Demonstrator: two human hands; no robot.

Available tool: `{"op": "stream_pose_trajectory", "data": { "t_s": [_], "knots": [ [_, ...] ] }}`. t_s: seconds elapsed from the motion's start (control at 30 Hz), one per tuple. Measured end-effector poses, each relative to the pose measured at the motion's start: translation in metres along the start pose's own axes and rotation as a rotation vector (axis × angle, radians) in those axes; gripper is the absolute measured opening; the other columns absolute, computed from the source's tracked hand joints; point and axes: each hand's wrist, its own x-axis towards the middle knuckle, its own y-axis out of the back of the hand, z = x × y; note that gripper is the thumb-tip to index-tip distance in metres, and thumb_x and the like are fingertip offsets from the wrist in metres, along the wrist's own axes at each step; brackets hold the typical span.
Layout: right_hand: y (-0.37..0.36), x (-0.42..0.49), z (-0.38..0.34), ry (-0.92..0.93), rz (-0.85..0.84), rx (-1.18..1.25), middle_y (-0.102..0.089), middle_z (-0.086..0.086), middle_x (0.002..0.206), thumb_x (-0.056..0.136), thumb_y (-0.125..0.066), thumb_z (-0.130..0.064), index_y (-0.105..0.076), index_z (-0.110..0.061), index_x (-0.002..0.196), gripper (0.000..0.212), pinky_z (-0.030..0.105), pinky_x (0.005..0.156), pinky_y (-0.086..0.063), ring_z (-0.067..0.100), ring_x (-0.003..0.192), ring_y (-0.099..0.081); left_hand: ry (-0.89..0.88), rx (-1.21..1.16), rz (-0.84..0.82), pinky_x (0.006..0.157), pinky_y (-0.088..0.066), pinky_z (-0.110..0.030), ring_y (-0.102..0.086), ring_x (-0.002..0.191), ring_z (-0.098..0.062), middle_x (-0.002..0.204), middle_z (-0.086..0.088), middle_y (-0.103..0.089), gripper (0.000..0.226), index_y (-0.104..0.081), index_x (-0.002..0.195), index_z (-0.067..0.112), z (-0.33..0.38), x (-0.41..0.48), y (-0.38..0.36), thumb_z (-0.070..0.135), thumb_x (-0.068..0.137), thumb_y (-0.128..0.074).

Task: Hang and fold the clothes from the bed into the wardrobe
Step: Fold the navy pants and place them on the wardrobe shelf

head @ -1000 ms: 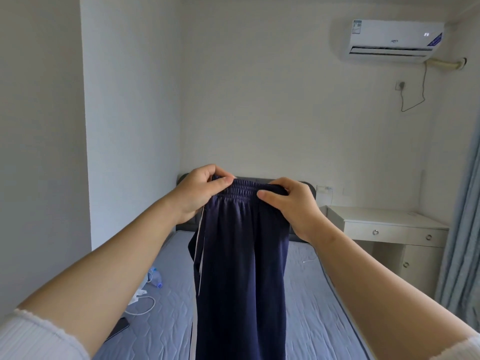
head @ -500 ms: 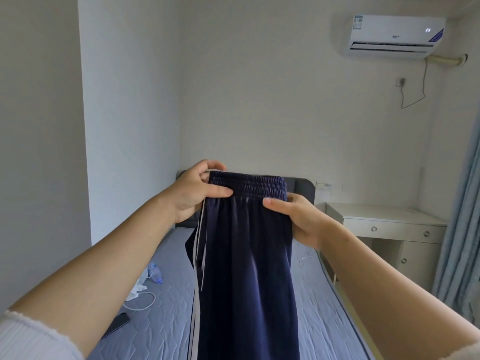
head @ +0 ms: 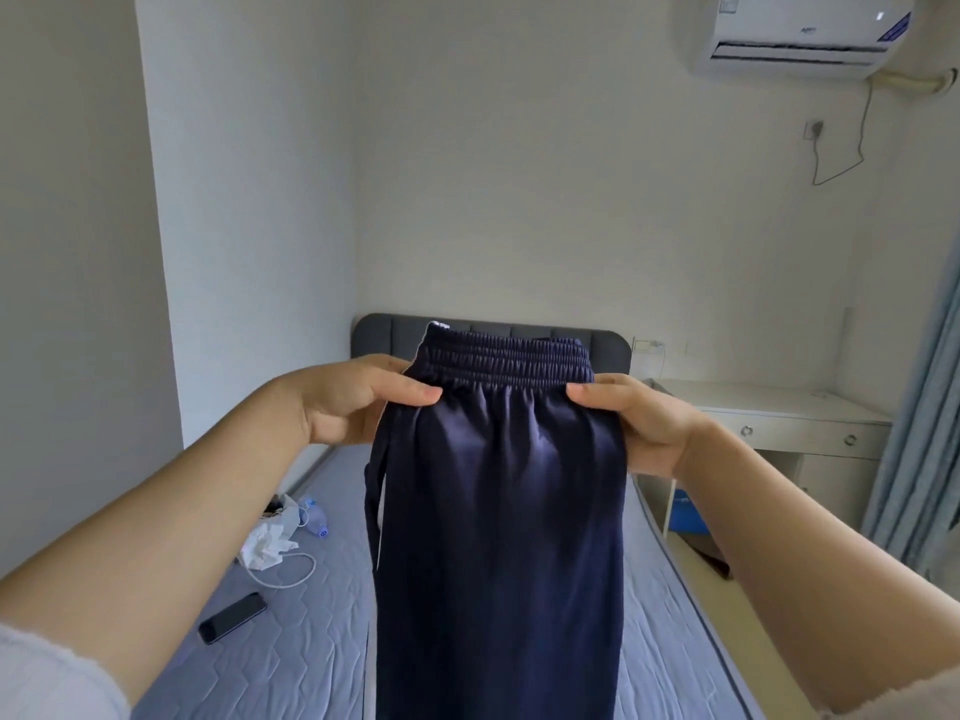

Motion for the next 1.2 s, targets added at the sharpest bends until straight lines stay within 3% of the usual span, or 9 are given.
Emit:
{"op": "stream_pose_trajectory", "data": {
  "t_s": [0.13, 0.23, 0.3, 0.4, 0.47, 0.57, 0.63, 0.87, 1.2],
  "knots": [
    [0.007, 0.005, 0.000, -0.144, -0.014, -0.054, -0.073, 0.009, 0.093, 0.071, -0.061, -0.032, -0.074, -0.008, 0.088, 0.032, 0.028, 0.066, -0.056, 0.019, 0.079, -0.070, 0.045, 0.018, -0.005, 0.074, -0.054, -0.028, -0.066, 0.077, -0.019, 0.090, -0.009, -0.070, 0.024, -0.067, 0.091, 0.005, -0.003, 0.006, 0.006, 0.013, 0.069, -0.072],
    [0.018, 0.018, 0.014, -0.267, 0.037, -0.172, -0.074, 0.007, 0.094, 0.074, -0.066, -0.029, -0.070, -0.008, 0.092, 0.027, 0.026, 0.063, -0.056, 0.018, 0.080, -0.071, 0.195, 0.449, 0.076, 0.073, -0.041, -0.024, -0.054, 0.085, -0.013, 0.095, 0.003, -0.066, 0.013, -0.067, 0.093, 0.021, -0.014, 0.020, 0.012, 0.023, 0.081, -0.065],
    [0.021, 0.035, 0.030, -0.300, 0.097, -0.330, -0.072, 0.003, 0.100, 0.084, -0.065, -0.020, -0.069, -0.011, 0.098, 0.017, 0.026, 0.073, -0.055, 0.015, 0.086, -0.069, 0.307, 0.666, 0.190, 0.061, -0.035, -0.021, -0.044, 0.073, -0.012, 0.089, 0.005, -0.055, 0.006, -0.062, 0.091, 0.030, -0.029, 0.038, 0.015, 0.025, 0.088, -0.062],
    [0.024, 0.068, 0.055, -0.283, 0.279, -0.788, -0.064, -0.001, 0.091, 0.093, -0.057, -0.023, -0.065, -0.011, 0.106, 0.020, 0.016, 0.069, -0.048, 0.013, 0.076, -0.057, 0.429, 0.422, 0.320, 0.036, -0.035, -0.014, -0.046, 0.057, -0.010, 0.081, 0.005, -0.047, 0.014, -0.057, 0.087, 0.026, -0.052, 0.068, 0.011, 0.015, 0.094, -0.052],
    [0.031, 0.091, 0.061, -0.223, 0.437, -1.001, -0.058, 0.005, 0.091, 0.094, -0.054, -0.028, -0.063, -0.006, 0.108, 0.028, 0.026, 0.073, -0.044, 0.019, 0.080, -0.054, 0.380, 0.194, 0.360, 0.043, -0.050, -0.020, -0.059, 0.064, -0.017, 0.091, 0.005, -0.050, 0.017, -0.054, 0.097, 0.023, -0.057, 0.089, 0.010, 0.010, 0.098, -0.044],
    [0.035, 0.112, 0.044, -0.049, 0.658, -0.782, -0.055, 0.007, 0.086, 0.094, -0.052, -0.025, -0.060, -0.012, 0.100, 0.016, 0.023, 0.050, -0.045, 0.022, 0.058, -0.056, 0.162, 0.104, 0.453, 0.070, -0.052, -0.039, -0.061, 0.073, -0.026, 0.112, -0.001, -0.050, 0.025, -0.045, 0.121, 0.024, -0.042, 0.119, 0.017, 0.013, 0.100, -0.039],
    [0.034, 0.118, 0.022, 0.125, 0.747, -0.542, -0.054, 0.005, 0.082, 0.095, -0.048, -0.019, -0.055, -0.015, 0.092, 0.007, 0.018, 0.034, -0.043, 0.017, 0.040, -0.056, -0.026, 0.143, 0.532, 0.074, -0.047, -0.035, -0.060, 0.077, -0.020, 0.114, 0.003, -0.052, 0.020, -0.044, 0.116, 0.030, -0.020, 0.127, 0.022, 0.019, 0.100, -0.040],
    [0.026, 0.109, -0.025, 0.571, 0.796, -0.562, -0.053, -0.011, 0.069, 0.093, -0.044, -0.018, -0.046, -0.032, 0.074, 0.024, 0.021, 0.058, -0.045, 0.008, 0.058, -0.054, -0.452, 0.257, 0.566, 0.085, -0.046, -0.028, -0.062, 0.093, -0.014, 0.111, 0.006, -0.056, 0.004, -0.045, 0.093, 0.029, 0.042, 0.108, 0.030, 0.028, 0.097, -0.045],
    [0.008, 0.062, 0.010, 0.529, 0.770, -0.537, -0.055, -0.012, 0.066, 0.087, -0.051, -0.022, -0.051, -0.032, 0.071, 0.019, 0.031, 0.067, -0.046, 0.015, 0.068, -0.053, -0.395, 0.244, 0.462, 0.082, -0.052, -0.026, -0.067, 0.089, -0.013, 0.118, 0.003, -0.059, 0.005, -0.048, 0.095, 0.032, 0.000, 0.059, 0.001, 0.027, 0.096, -0.048]
  ]
}}
